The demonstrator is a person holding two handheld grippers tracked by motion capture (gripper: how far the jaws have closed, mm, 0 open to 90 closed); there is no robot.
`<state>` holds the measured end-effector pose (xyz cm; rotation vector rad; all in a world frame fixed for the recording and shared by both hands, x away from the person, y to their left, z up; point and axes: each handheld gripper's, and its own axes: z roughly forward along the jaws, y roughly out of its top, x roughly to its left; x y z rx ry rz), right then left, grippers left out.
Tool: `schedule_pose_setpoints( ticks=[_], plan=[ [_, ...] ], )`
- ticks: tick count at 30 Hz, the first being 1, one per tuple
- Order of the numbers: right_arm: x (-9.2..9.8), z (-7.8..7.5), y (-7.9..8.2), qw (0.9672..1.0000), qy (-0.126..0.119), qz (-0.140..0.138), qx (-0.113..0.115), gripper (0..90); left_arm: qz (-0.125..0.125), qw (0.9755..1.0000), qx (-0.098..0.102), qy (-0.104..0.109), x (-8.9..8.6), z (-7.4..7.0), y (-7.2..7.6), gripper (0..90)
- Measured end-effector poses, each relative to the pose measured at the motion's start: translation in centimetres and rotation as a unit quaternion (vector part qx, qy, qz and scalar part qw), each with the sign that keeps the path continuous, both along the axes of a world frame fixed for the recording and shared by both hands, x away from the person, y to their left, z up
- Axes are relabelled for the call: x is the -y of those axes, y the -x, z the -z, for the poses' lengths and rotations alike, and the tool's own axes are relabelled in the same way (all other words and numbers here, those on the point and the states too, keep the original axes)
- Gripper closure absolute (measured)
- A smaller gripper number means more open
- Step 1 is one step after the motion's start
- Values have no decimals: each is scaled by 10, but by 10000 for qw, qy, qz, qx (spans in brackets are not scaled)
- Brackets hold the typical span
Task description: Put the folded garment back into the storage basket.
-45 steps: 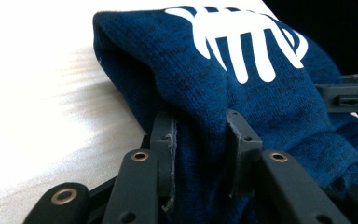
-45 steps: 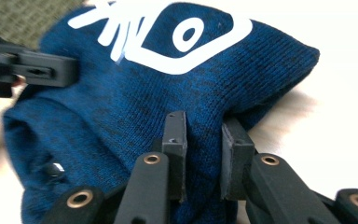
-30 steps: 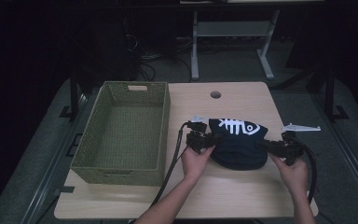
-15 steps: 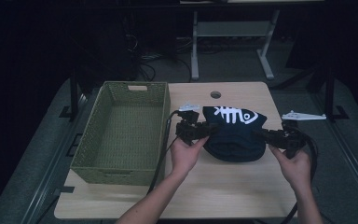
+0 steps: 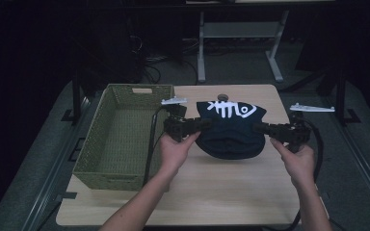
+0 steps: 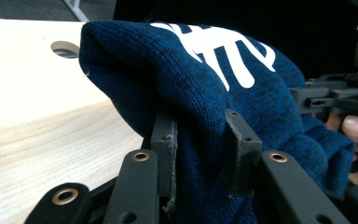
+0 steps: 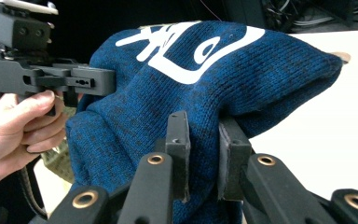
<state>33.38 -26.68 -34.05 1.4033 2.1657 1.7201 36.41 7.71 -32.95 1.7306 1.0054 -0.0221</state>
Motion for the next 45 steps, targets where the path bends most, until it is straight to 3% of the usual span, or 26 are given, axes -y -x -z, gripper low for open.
schedule_pose_setpoints(
  ticks=[13,17,23,45],
  plan=[
    [-24,-10,-15,9984,-469,-330,-33,778,43,9995,-152,262,-34,-9,-10,680],
    [-30,-14,-18,9974,-585,-423,-36,778,73,9997,-130,218,-43,-11,-12,680],
    [-41,-18,-20,9970,-597,-487,3,778,83,9991,-210,373,-56,-13,-13,677],
    [-82,-26,-38,9955,-654,-688,-32,776,-124,9986,-320,404,-99,-20,-19,676]
  ],
)
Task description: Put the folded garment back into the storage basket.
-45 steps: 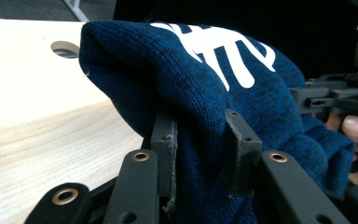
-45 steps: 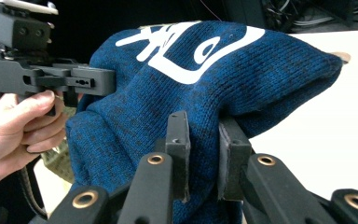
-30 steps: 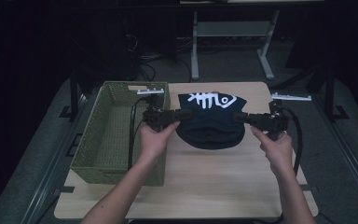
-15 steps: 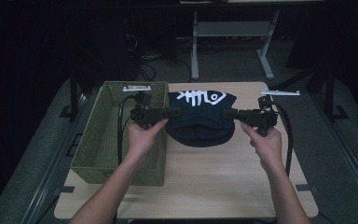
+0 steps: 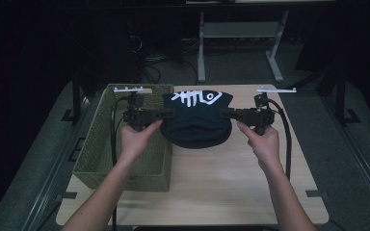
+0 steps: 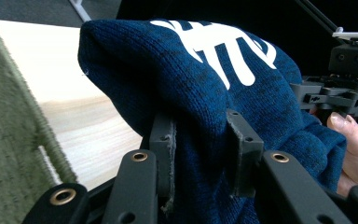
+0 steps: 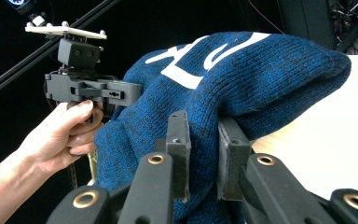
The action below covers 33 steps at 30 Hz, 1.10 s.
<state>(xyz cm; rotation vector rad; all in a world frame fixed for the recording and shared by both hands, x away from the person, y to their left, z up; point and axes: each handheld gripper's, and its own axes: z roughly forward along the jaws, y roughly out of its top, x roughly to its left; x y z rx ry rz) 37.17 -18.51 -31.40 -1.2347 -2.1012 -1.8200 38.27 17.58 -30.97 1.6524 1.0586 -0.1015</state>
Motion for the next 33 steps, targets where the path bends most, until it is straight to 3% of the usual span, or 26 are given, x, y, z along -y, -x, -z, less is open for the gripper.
schedule_pose_setpoints(
  ticks=[21,28,33],
  plan=[
    [-47,-6,-14,9998,32,-204,65,773,-258,9996,40,-107,-44,-4,2,666],
    [-63,-7,-18,9996,32,-272,68,772,-359,9993,-50,-24,-60,1,3,664],
    [-73,-5,-23,9995,9,-300,43,772,-465,9988,-84,-107,-70,1,2,664]
  ],
)
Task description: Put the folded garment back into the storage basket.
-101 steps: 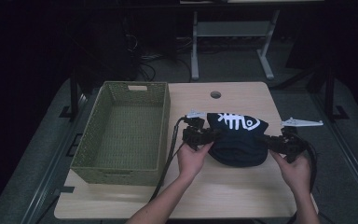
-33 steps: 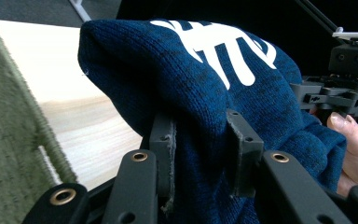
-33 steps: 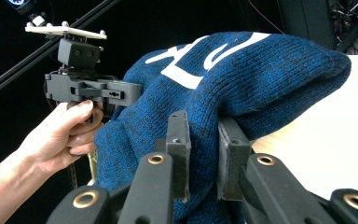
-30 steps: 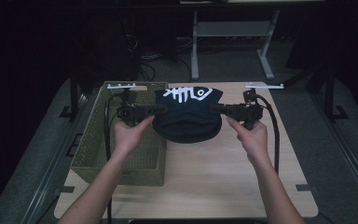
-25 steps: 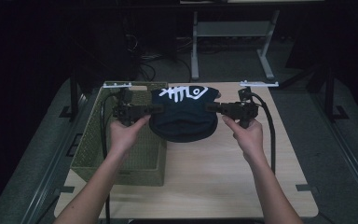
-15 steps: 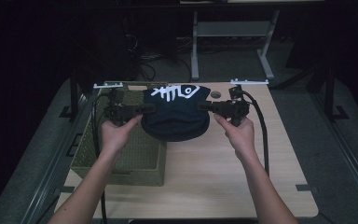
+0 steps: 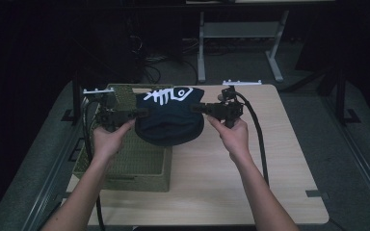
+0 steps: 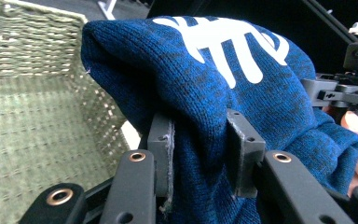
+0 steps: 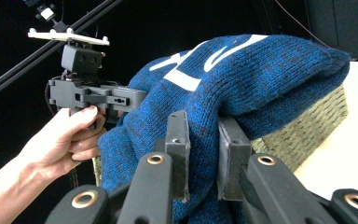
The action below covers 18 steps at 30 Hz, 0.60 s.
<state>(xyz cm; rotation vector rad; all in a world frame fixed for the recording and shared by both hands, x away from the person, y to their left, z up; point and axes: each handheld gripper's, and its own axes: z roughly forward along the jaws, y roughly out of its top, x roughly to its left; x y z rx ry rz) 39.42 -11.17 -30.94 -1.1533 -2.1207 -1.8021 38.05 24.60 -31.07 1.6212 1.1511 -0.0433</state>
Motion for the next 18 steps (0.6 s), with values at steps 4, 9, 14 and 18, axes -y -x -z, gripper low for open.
schedule_pose_setpoints(
  ticks=[4,9,14,18],
  plan=[
    [-9,2,-4,10000,-3,-36,-30,771,-80,10000,-15,-57,-8,0,0,664],
    [-22,3,-9,9999,-27,-116,-70,770,-178,9998,-42,-80,-21,0,1,665],
    [-35,4,-13,9998,-28,-159,-114,769,-275,9996,-77,-81,-32,2,2,664],
    [-45,9,-16,9997,-22,-191,-149,769,-408,9991,-72,-47,-41,4,3,658]
  ],
)
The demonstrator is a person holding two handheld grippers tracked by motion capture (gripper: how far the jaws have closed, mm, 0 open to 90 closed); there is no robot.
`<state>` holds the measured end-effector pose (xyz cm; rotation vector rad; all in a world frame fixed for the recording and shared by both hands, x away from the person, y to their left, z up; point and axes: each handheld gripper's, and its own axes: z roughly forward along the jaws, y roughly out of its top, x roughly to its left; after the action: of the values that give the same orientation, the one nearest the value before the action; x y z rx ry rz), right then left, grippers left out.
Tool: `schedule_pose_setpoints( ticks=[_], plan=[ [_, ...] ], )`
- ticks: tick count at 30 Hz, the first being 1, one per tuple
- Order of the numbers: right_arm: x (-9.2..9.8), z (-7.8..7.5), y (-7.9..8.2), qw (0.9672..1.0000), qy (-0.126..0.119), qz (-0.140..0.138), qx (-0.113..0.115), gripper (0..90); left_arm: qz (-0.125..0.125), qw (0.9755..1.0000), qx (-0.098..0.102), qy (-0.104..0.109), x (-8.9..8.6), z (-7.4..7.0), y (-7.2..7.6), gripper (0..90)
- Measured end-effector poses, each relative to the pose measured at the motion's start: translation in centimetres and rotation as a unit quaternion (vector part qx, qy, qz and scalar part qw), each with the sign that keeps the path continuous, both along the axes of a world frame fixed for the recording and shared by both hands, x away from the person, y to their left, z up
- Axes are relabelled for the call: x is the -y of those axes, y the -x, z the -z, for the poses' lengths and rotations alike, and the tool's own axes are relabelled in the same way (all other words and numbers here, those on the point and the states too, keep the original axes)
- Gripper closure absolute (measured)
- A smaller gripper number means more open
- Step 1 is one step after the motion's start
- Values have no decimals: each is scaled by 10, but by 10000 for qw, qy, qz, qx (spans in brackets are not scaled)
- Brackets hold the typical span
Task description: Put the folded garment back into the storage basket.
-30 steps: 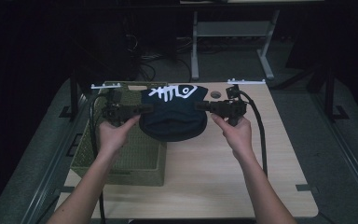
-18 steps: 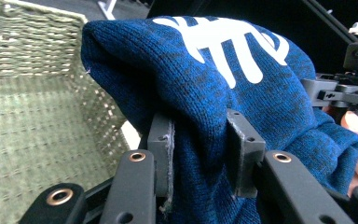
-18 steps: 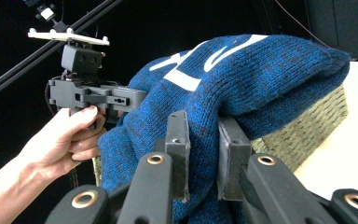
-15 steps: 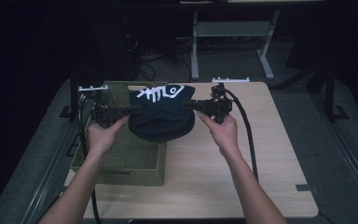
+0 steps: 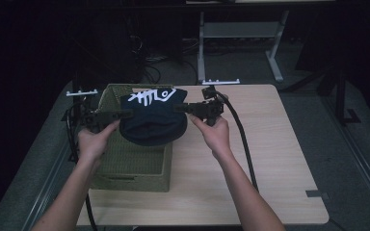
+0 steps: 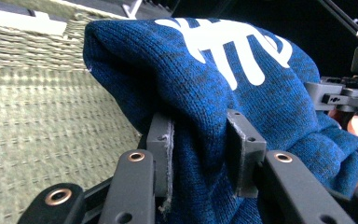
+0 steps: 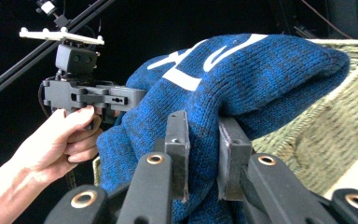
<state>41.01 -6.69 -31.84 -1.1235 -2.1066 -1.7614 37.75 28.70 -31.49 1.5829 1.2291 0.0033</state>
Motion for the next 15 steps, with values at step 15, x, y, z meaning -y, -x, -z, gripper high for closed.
schedule_pose_setpoints(
  ticks=[15],
  plan=[
    [-39,5,-5,9998,153,-146,9,767,-304,9994,-156,-24,-30,10,1,661]
  ],
)
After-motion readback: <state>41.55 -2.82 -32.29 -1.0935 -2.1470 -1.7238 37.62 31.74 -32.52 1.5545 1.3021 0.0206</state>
